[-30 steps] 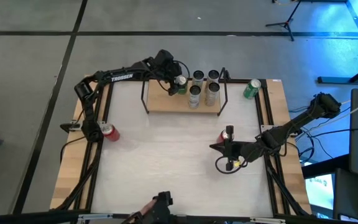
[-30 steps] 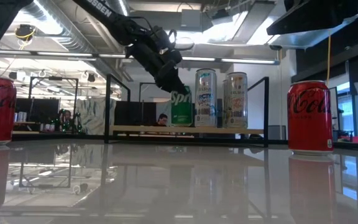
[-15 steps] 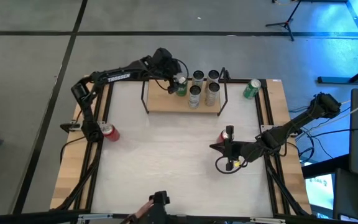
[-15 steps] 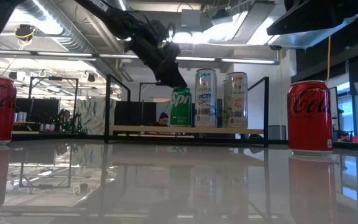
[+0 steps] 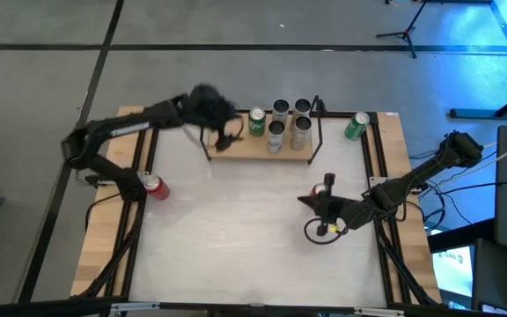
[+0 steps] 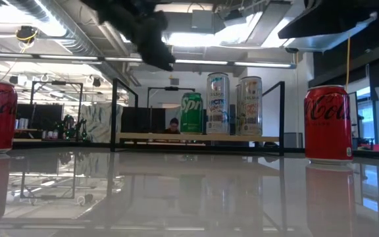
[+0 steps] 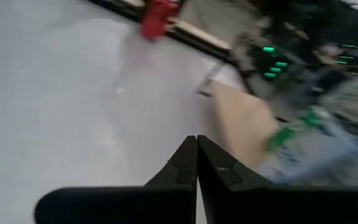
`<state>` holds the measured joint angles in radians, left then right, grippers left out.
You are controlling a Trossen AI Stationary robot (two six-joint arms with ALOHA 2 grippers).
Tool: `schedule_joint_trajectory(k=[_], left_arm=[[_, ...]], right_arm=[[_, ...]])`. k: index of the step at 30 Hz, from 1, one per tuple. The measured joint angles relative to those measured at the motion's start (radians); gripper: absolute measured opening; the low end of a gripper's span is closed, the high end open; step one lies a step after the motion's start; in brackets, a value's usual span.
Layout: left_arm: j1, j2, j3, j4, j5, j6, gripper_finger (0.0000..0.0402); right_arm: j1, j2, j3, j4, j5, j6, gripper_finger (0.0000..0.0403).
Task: Place canned beverage on shelf
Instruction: Put the green soda can on the shelf
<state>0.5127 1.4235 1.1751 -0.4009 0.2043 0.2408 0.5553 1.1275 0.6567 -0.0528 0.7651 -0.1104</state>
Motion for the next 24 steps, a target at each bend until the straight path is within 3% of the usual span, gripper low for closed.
schedule_joint_trajectory(k=[5, 8, 15, 19, 24], left_arm=[[-0.131, -0.197, -0.314, 0.306, -0.112, -0.084, 0.0367], [-0.195, -0.293, -0.451, 0.508, -0.121, -0.099, 0.0367], [-0.269, -0.369, -0.612, 0.865, -0.121, -0.014, 0.0367], [-0.271, -0.368, -0.613, 0.921, -0.122, 0.004, 0.0367], [-0.272, -0.368, -0.613, 0.896, -0.122, -0.002, 0.0367]], right_arm=[[-0.011, -0.006, 0.002, -0.005, 0.253, -0.004, 0.0005], [-0.057, -0.021, 0.044, -0.07, 0.329, -0.004, 0.0005], [-0.298, -0.048, 0.259, -0.41, 0.313, 0.032, 0.0005], [-0.496, -0.048, 0.398, -0.65, 0.234, 0.099, 0.0005], [-0.753, -0.048, 0.49, -0.748, 0.107, 0.117, 0.0005]])
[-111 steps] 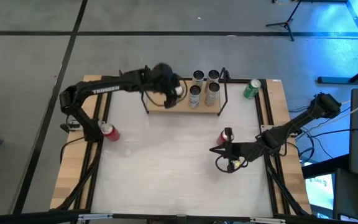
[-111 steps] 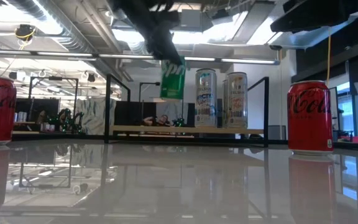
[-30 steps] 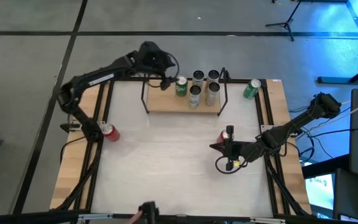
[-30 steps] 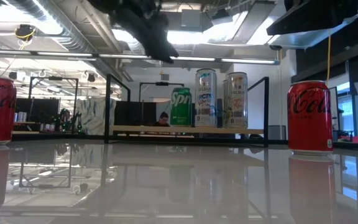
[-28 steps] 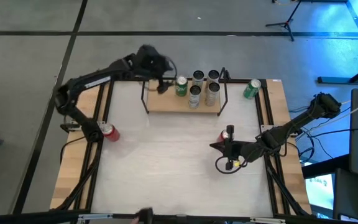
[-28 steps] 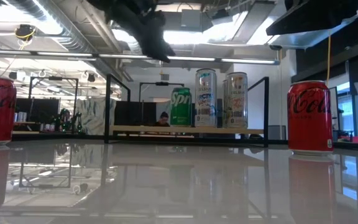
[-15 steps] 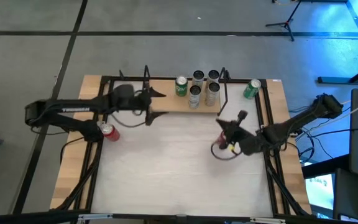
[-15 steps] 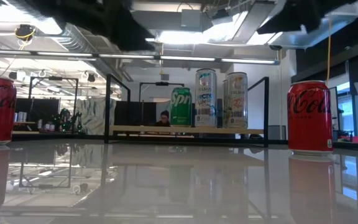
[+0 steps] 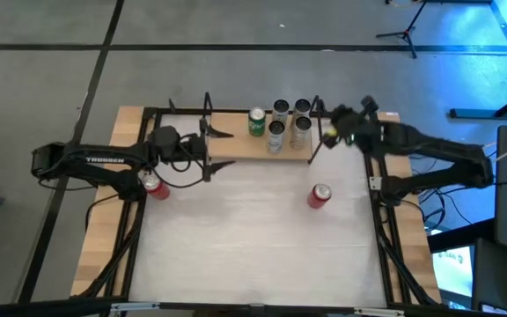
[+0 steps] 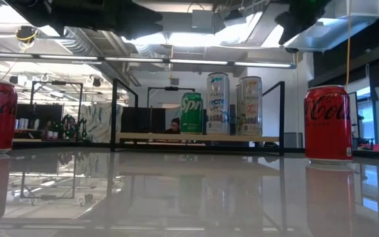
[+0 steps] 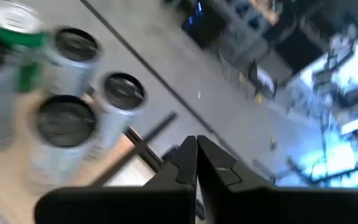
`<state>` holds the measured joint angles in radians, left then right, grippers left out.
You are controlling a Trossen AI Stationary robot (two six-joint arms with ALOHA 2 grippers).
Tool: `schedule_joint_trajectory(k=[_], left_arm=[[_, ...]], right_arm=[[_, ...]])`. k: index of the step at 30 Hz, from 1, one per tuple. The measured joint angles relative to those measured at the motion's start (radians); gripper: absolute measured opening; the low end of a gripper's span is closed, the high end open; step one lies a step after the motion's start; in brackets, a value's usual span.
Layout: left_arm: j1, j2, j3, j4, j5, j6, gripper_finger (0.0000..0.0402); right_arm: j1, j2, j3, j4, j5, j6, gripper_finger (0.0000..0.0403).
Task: Place canned beverage on shelf
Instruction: Put the green soda can on the shelf
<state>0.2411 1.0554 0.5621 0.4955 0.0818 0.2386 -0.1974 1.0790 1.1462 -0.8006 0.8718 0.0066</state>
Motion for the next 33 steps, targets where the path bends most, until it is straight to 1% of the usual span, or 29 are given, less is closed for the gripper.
schedule_joint_trajectory(k=[3, 7, 10, 12, 15, 17, 19, 23, 25, 27, 29, 33], left_arm=[[0.0, 0.0, 0.0, -0.02, 0.008, -0.003, 0.0367], [-0.002, 0.0, 0.0, -0.026, 0.012, -0.026, 0.0367], [-0.003, 0.0, 0.0, -0.033, 0.012, -0.026, 0.0367], [-0.003, 0.0, 0.0, -0.035, 0.012, -0.026, 0.0367], [-0.003, 0.0, 0.0, -0.039, 0.013, -0.026, 0.0367], [-0.003, 0.0, 0.0, -0.038, 0.013, -0.026, 0.0367], [-0.002, 0.0, 0.0, -0.039, 0.013, -0.027, 0.0367], [-0.008, 0.0, 0.0, -0.042, 0.013, -0.027, 0.0367], [-0.014, 0.0, 0.0, -0.043, 0.013, -0.027, 0.0367], [-0.02, 0.0, 0.0, -0.043, 0.013, -0.027, 0.0367], [-0.025, 0.0, 0.0, -0.043, 0.013, -0.027, 0.0367], [-0.035, 0.0, 0.0, -0.047, 0.013, -0.027, 0.0367]], right_arm=[[-0.162, 0.002, 0.017, -0.016, -0.109, -0.008, 0.0005], [-0.352, 0.005, 0.018, -0.023, -0.22, -0.01, 0.0005], [-0.463, 0.005, 0.018, -0.034, -0.283, -0.011, 0.0008], [-0.534, 0.013, 0.018, -0.032, -0.317, -0.012, 0.0022], [-0.63, 0.041, 0.018, -0.053, -0.393, -0.011, 0.0069], [-0.684, 0.074, 0.018, -0.093, -0.451, -0.01, 0.0113], [-0.727, 0.117, 0.018, -0.138, -0.483, -0.009, 0.0162], [-0.734, 0.22, 0.077, -0.221, -0.474, 0.014, 0.0255], [-0.735, 0.277, 0.115, -0.264, -0.513, 0.017, 0.0292], [-0.751, 0.329, 0.156, -0.306, -0.537, 0.017, 0.0319], [-0.768, 0.37, 0.202, -0.344, -0.543, 0.023, 0.0336], [-0.787, 0.463, 0.273, -0.44, -0.553, 0.058, 0.0345]])
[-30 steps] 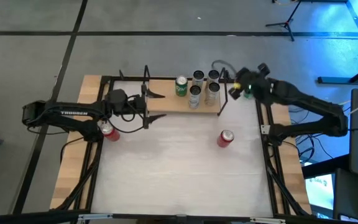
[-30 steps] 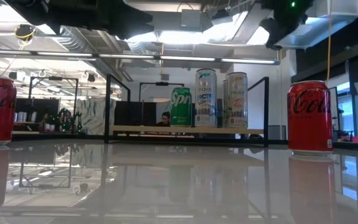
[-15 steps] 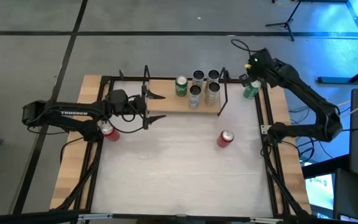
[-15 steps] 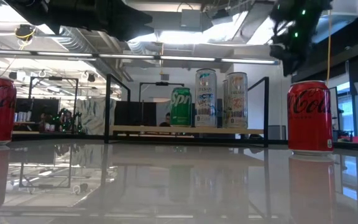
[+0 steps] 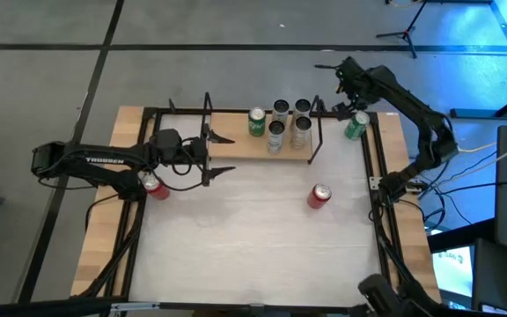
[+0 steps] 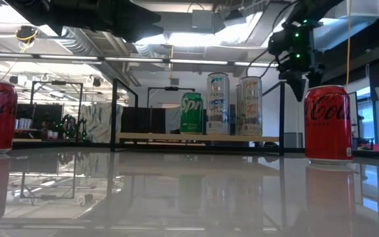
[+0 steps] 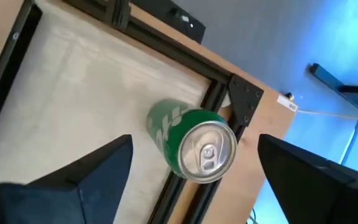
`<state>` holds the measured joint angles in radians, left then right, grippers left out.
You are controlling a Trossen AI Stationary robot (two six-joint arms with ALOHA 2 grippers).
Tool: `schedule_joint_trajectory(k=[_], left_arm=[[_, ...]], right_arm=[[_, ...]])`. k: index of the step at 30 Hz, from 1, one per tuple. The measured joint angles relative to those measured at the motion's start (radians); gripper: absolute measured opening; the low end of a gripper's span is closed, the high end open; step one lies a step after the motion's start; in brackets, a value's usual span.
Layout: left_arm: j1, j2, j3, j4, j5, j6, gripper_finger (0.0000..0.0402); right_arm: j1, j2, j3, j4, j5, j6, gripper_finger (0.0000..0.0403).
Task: Place canned beverage on shelf
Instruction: Put the green soda can on the shelf
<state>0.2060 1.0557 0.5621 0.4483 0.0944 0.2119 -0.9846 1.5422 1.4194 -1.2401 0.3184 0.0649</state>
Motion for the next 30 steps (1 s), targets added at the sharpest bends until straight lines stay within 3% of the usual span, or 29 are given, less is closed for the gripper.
schedule_joint_trajectory(k=[9, 17, 30], left_arm=[[-0.014, 0.0, 0.0, -0.011, 0.0, 0.005, 0.0367], [-0.013, 0.0, 0.0, -0.011, 0.0, 0.005, 0.0367], [-0.013, 0.0, 0.0, -0.011, 0.0, 0.005, 0.0367]], right_arm=[[0.005, 0.071, 0.043, -0.037, 0.138, 0.006, 0.031], [0.002, 0.076, -0.011, -0.031, 0.081, 0.044, 0.0285], [0.003, 0.201, -0.026, -0.063, 0.123, 0.07, 0.0285]])
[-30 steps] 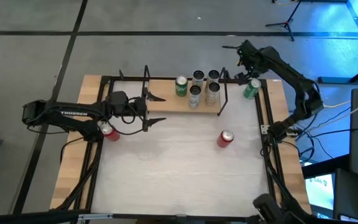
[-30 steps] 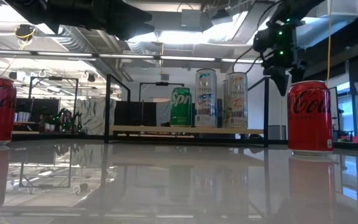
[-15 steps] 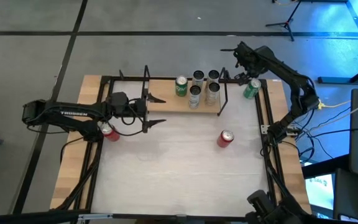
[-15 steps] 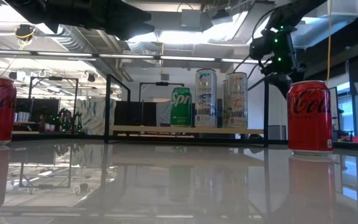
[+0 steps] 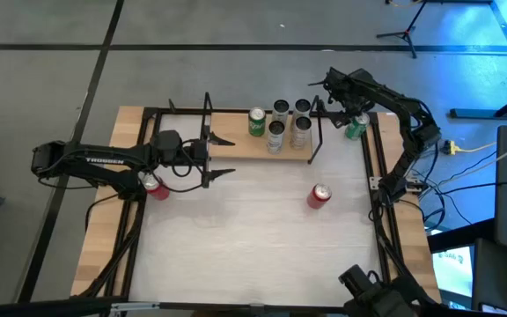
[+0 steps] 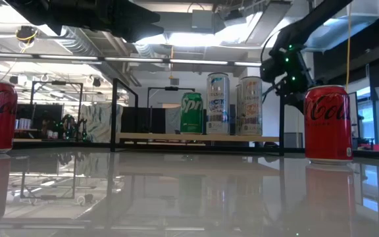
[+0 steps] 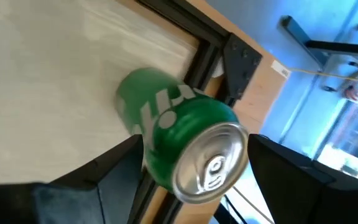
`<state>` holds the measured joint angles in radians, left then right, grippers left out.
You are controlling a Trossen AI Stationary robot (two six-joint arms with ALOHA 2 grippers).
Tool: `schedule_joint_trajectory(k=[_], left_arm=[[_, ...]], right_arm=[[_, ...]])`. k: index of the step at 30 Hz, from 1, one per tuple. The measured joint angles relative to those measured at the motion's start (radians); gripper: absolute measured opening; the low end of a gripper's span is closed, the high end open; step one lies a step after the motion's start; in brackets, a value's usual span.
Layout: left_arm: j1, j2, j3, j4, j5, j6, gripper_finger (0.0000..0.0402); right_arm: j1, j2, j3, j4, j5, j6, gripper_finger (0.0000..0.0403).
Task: Place canned beverage on shelf
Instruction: Put the green soda can on the shelf
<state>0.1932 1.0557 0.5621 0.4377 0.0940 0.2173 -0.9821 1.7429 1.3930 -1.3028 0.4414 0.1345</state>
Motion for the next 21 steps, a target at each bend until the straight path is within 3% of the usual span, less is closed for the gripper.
schedule_joint_trajectory(k=[8, 21], left_arm=[[0.0, 0.0, 0.0, 0.0, 0.0, 0.0, 0.0367], [0.0, 0.0, 0.0, 0.0, 0.0, 0.001, 0.0367]], right_arm=[[0.0, 0.033, 0.001, -0.01, 0.022, 0.011, 0.0285], [0.002, 0.033, 0.002, -0.04, -0.046, -0.128, 0.0285]])
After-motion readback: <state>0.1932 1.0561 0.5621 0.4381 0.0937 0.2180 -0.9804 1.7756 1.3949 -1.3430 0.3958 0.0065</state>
